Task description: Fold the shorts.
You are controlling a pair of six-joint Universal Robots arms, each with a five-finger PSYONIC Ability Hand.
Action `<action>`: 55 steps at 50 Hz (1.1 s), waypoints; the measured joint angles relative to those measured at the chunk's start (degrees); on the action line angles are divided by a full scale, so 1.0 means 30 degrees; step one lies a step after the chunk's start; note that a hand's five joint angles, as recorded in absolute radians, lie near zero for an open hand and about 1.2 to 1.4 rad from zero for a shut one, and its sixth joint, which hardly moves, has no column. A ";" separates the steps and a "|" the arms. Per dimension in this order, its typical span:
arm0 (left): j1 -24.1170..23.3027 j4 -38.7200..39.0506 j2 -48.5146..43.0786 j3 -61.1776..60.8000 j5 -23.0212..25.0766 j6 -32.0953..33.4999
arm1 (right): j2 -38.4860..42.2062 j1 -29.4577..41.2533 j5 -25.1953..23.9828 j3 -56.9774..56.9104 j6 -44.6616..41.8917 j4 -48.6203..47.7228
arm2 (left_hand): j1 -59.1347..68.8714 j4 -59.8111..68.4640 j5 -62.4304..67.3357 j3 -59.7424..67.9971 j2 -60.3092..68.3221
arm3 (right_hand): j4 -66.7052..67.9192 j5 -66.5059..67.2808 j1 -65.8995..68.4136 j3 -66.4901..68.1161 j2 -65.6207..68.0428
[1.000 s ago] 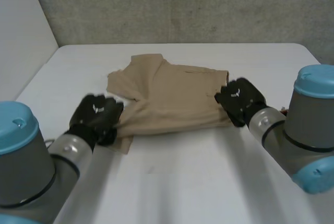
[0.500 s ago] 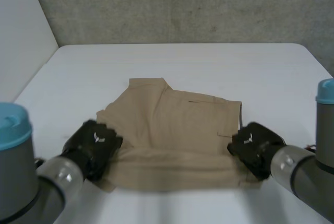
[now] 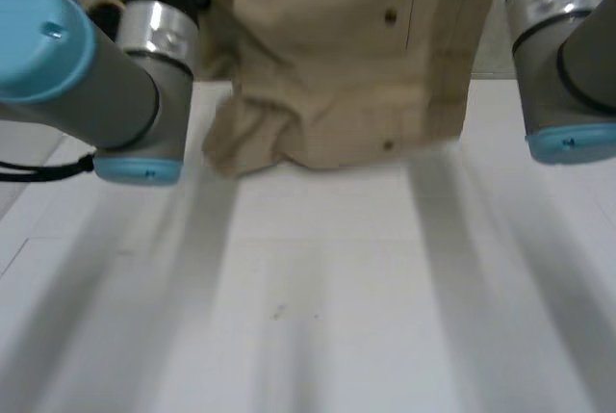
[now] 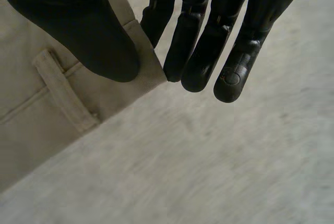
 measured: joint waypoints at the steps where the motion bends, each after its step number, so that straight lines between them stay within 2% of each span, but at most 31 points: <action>1: 0.0012 0.0551 0.0355 -0.0278 -0.0015 -0.0346 | -0.0207 -0.0016 -0.0020 0.0153 0.0203 -0.0588 | 0.0000 0.0000 0.0000 0.0000 0.0000 | 0.0000 0.0000 0.0000 0.0000 0.0000; 4: 0.0091 0.1336 0.1230 -0.1475 -0.0037 -0.1349 | -0.0555 -0.0049 -0.0095 0.0876 0.0472 -0.1223 | 0.0000 0.0000 0.0000 0.0000 0.0000 | 0.0000 0.0002 0.0000 0.0000 0.0000; 8: 0.0188 0.1135 0.2010 -0.3505 -0.0017 -0.2473 | -0.0735 -0.0063 -0.0165 0.2055 0.0561 -0.0989 | 0.0000 -0.0009 -0.0011 0.0000 -0.0006 | 0.0000 0.0000 0.0000 0.0000 0.0000; 16: 0.0132 -0.0613 0.2649 -0.8665 0.0104 -0.4086 | -0.0451 0.0097 -0.0337 0.6121 0.0422 0.1731 | 0.0000 -0.0076 -0.0026 -0.0060 -0.0072 | 0.0000 0.0000 0.0000 0.0000 0.0000; 24: -0.0408 -0.1726 0.2699 -1.2692 0.0061 -0.4361 | 0.0232 0.0147 -0.0436 0.8710 -0.0241 0.4139 | 0.0000 0.0005 0.0035 -0.0011 -0.0027 | 0.0000 0.0000 0.0113 0.0000 0.0000; 30: -0.1065 -0.4769 0.4941 -1.5154 -0.0389 -0.3936 | -0.0981 -0.0004 -0.0405 1.0273 -0.1871 0.7438 | 0.0002 0.0040 0.0034 -0.0012 -0.0027 | 0.0000 0.0002 0.0113 0.0002 0.0000; 33: -0.1357 -0.8141 0.7061 -1.6142 -0.0901 -0.3264 | -0.2801 -0.0065 -0.0393 1.1128 -0.3346 1.0839 | 0.0002 0.0041 0.0035 -0.0011 -0.0027 | 0.0000 0.0002 0.0113 0.0000 0.0000; 35: -0.1408 -0.8689 0.7370 -1.6273 -0.0966 -0.3169 | -0.2997 -0.0070 -0.0393 1.1227 -0.3499 1.1200 | 0.0002 0.0041 0.0035 -0.0011 -0.0027 | 0.0002 0.0000 0.0113 0.0000 0.0000; 36: -0.1711 -1.1169 0.8556 -1.6843 -0.1135 -0.2850 | -0.4174 -0.0092 -0.0432 1.1939 -0.4424 1.3456 | 0.0000 0.0046 0.0032 -0.0012 -0.0027 | 0.0002 0.0002 0.0113 0.0000 0.0000; 39: -0.2180 -1.3523 0.9471 -1.7280 -0.1208 -0.2651 | -0.5426 -0.0083 -0.0624 1.2932 -0.5374 1.5640 | 0.0002 0.0046 0.0032 -0.0011 -0.0026 | 0.0002 0.0002 0.0113 0.0000 0.0000; 43: -0.2799 -1.5252 0.9919 -1.7339 -0.1236 -0.2563 | -0.6227 -0.0061 -0.1043 1.3875 -0.5929 1.6531 | 0.0002 0.0046 0.0034 -0.0011 -0.0026 | 0.0002 0.0003 0.0113 0.0000 0.0000; 46: -0.3092 -1.5009 0.9555 -1.6831 -0.1236 -0.2559 | -0.6255 -0.0015 -0.1376 1.4226 -0.5826 1.5911 | 0.0002 0.0024 0.0021 -0.0046 -0.0053 | 0.0002 0.0002 0.0113 0.0000 0.0000; 50: -0.3099 -1.3431 0.8428 -1.5831 -0.1238 -0.2529 | -0.5596 0.0039 -0.1533 1.4142 -0.5140 1.4253 | 0.0000 0.0024 0.0017 -0.0050 -0.0066 | 0.0002 0.0003 0.0113 0.0000 0.0000; 55: -0.2434 -1.0074 0.5823 -1.3769 -0.1232 -0.2415 | -0.3706 0.0024 -0.1440 1.3265 -0.3515 1.1410 | 0.0002 0.0024 0.0017 -0.0050 -0.0067 | 0.0000 0.0003 0.0113 0.0000 0.0000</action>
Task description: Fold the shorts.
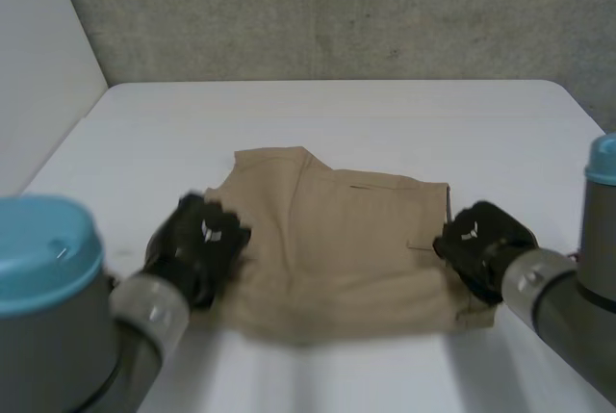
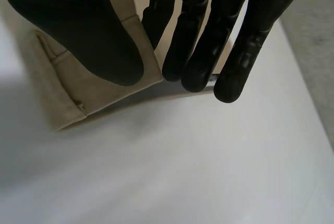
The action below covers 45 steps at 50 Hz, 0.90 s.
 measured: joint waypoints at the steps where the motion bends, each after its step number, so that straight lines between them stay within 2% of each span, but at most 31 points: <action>1: 0.0175 0.0700 -0.0613 0.0495 0.0008 0.0028 | 0.0430 -0.0012 0.0046 -0.0238 0.0309 -0.0570 | -0.0002 0.0000 0.0000 0.0000 0.0000 | 0.0000 0.0000 0.0000 0.0000 0.0000; 4: 0.0482 0.1983 -0.1862 0.1555 0.0029 0.0125 | 0.1218 -0.0040 0.0194 -0.0743 0.0793 -0.1633 | -0.0002 0.0000 -0.0003 0.0000 0.0000 | 0.0000 0.0000 0.0000 0.0002 0.0000; 5: 0.0742 0.3212 -0.3233 0.2781 0.0062 0.0298 | 0.1327 -0.0043 0.0226 -0.0819 0.0849 -0.1784 | -0.0002 -0.0017 -0.0018 -0.0011 -0.0008 | 0.0000 0.0000 0.0000 0.0002 0.0000; 6: 0.0832 0.3677 -0.3829 0.3330 0.0076 0.0400 | 0.2422 -0.0067 0.0653 -0.1651 0.1248 -0.3291 | -0.0002 -0.0017 -0.0018 -0.0011 -0.0008 | 0.0000 0.0000 0.0000 0.0002 0.0000; 10: 0.1126 0.4883 -0.6238 0.5663 0.0206 0.1078 | 0.3815 -0.0067 0.1506 -0.2817 0.1332 -0.5009 | -0.0049 -0.0397 -0.0087 -0.0340 -0.0308 | 0.0000 0.0018 0.0000 0.0002 0.0000; 17: 0.1763 0.5648 -1.0627 1.0565 0.0738 0.2330 | 0.6512 0.0022 0.2707 -0.5340 0.1146 -0.7597 | -0.0067 -0.0882 -0.0681 -0.0876 -0.0826 | 0.0002 0.0020 0.0000 0.0002 0.0000; 23: 0.1995 0.5613 -1.3874 1.4718 0.1016 0.2483 | 0.8843 0.0123 0.3243 -0.7666 0.1117 -0.9119 | -0.0328 -0.1480 -0.1434 -0.1466 -0.1424 | 0.0000 0.0020 0.0000 0.0002 0.0000; 25: 0.2013 0.5525 -1.4674 1.5855 0.1008 0.2401 | 0.9559 0.0143 0.3456 -0.8331 0.1122 -0.9537 | -0.2185 -0.2786 -0.2738 -0.3024 -0.2977 | 0.0002 0.0020 0.0000 0.0002 0.0000; 26: 0.2013 0.5493 -1.4966 1.6276 0.1005 0.2358 | 0.9808 0.0150 0.3534 -0.8555 0.1124 -0.9688 | -0.4827 -0.4959 -0.4857 -0.4920 -0.4924 | 0.0002 0.0020 0.0000 0.0002 0.0000; 27: 0.2011 0.5433 -1.5236 1.6680 0.0997 0.2300 | 0.9955 0.0153 0.3588 -0.8688 0.1126 -0.9775 | -0.4827 -0.4959 -0.4857 -0.4920 -0.4924 | 0.0000 0.0020 -0.0044 0.0002 0.0000; 28: 0.2003 0.5330 -1.5648 1.7295 0.0990 0.2174 | 1.0130 0.0158 0.3666 -0.8847 0.1129 -0.9896 | -0.8377 -0.8077 -0.7982 -0.7942 -0.8008 | -0.1614 -0.1529 -0.1790 -0.1607 -0.1964; 29: 0.1991 0.5191 -1.6026 1.7878 0.0980 0.2010 | 1.0748 0.0164 0.3983 -0.9396 0.1154 -1.0342 | -1.2589 -1.1914 -1.1805 -1.1689 -1.2165 | -0.6456 -0.6175 -0.6120 -0.6830 -0.6923; 30: 0.1983 0.5086 -1.6233 1.8203 0.0976 0.1900 | 1.0933 0.0165 0.4085 -0.9568 0.1167 -1.0483 | -1.4118 -1.3427 -1.3269 -1.3166 -1.3265 | -1.0537 -1.0219 -0.9919 -1.0541 -1.0671; 31: 0.1969 0.4949 -1.6480 1.8594 0.0969 0.1743 | 1.1148 0.0165 0.4213 -0.9771 0.1188 -1.0658 | -1.6671 -1.6237 -1.5911 -1.5970 -1.6247 | -1.4156 -1.3883 -1.2670 -1.4142 -1.4583; 32: 0.1942 0.4785 -1.6653 1.8893 0.0963 0.1600 | 1.1272 0.0165 0.4309 -0.9910 0.1225 -1.0770 | -1.7583 -1.7592 -1.7226 -1.7473 -1.7504 | -1.6396 -1.6034 -1.3898 -1.6295 -1.6312; 35: 0.1803 0.4226 -1.6830 1.9302 0.0948 0.1289 | 1.1148 0.0155 0.4447 -1.0040 0.1422 -1.0866 | -1.7653 -1.8081 -1.7693 -1.7922 -1.7977 | -1.8381 -1.7972 -1.4823 -1.8445 -1.8128; 39: 0.1665 0.3610 -1.6655 1.9270 0.0924 0.1058 | 1.0436 0.0104 0.4441 -0.9872 0.1798 -1.0750 | -1.7653 -1.8091 -1.7693 -1.7931 -1.8030 | -1.8401 -1.8059 -1.4841 -1.8513 -1.8209; 40: 0.1604 0.3094 -1.6043 1.8843 0.0904 0.0784 | 0.9376 0.0030 0.4241 -0.9512 0.2289 -1.0385 | -1.7562 -1.8020 -1.7692 -1.7891 -1.7978 | -1.8401 -1.8061 -1.4841 -1.8513 -1.8209; 43: 0.1665 0.2793 -1.5056 1.7957 0.0926 0.0271 | 0.8458 -0.0031 0.3855 -0.9153 0.2686 -0.9811 | -1.7562 -1.8020 -1.7692 -1.7891 -1.7978 | -1.8401 -1.8061 -1.4843 -1.8513 -1.8209; 45: 0.1885 0.2825 -1.3493 1.6404 0.1025 -0.0777 | 0.7268 -0.0121 0.3062 -0.8615 0.3225 -0.8433 | -1.7557 -1.8020 -1.7621 -1.7888 -1.7914 | -1.8401 -1.8061 -1.4841 -1.8513 -1.8209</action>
